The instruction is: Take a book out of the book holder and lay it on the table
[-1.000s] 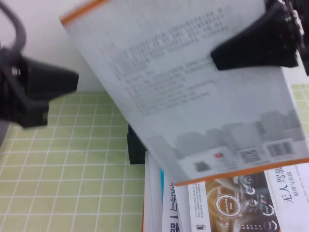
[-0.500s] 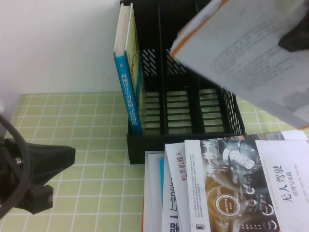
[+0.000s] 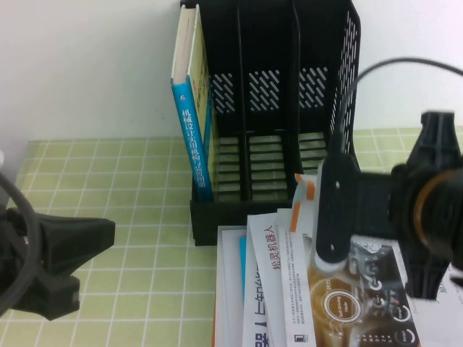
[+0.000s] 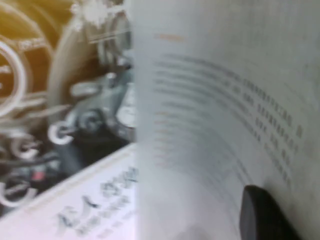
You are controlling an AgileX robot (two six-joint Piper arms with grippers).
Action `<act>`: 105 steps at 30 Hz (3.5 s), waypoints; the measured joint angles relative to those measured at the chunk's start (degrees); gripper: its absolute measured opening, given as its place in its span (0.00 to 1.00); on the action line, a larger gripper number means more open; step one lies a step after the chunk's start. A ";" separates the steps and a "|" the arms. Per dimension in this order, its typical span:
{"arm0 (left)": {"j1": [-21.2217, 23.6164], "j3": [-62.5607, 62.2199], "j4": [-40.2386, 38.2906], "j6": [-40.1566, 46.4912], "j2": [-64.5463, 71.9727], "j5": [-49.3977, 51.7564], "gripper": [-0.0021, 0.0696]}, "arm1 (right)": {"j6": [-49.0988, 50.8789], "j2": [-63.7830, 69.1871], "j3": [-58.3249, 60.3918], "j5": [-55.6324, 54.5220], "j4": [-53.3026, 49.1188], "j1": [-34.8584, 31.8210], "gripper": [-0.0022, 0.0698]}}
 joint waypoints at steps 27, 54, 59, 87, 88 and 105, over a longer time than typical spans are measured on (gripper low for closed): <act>0.00 0.00 -0.36 -0.28 0.00 2.86 0.03 | 12.33 0.38 15.71 -19.11 11.10 0.88 0.46; 0.00 2.00 6.51 -2.93 -13.16 3.06 0.03 | -14.37 -17.86 -2.43 -12.03 52.04 0.88 0.17; 0.00 9.80 3.75 -2.93 -19.18 0.24 0.03 | -10.52 -24.90 -0.42 -11.91 51.37 0.88 0.05; 0.00 29.69 1.30 2.76 -28.62 -15.36 0.03 | 61.61 -46.02 41.36 -31.07 -20.10 0.88 0.03; 0.00 29.69 1.30 2.76 -28.62 -15.36 0.03 | 61.70 -46.02 41.47 -31.07 -20.10 0.88 0.03; 0.35 30.89 2.28 4.34 -38.70 -23.74 0.03 | 61.93 -46.02 41.57 -31.66 -20.46 0.88 0.03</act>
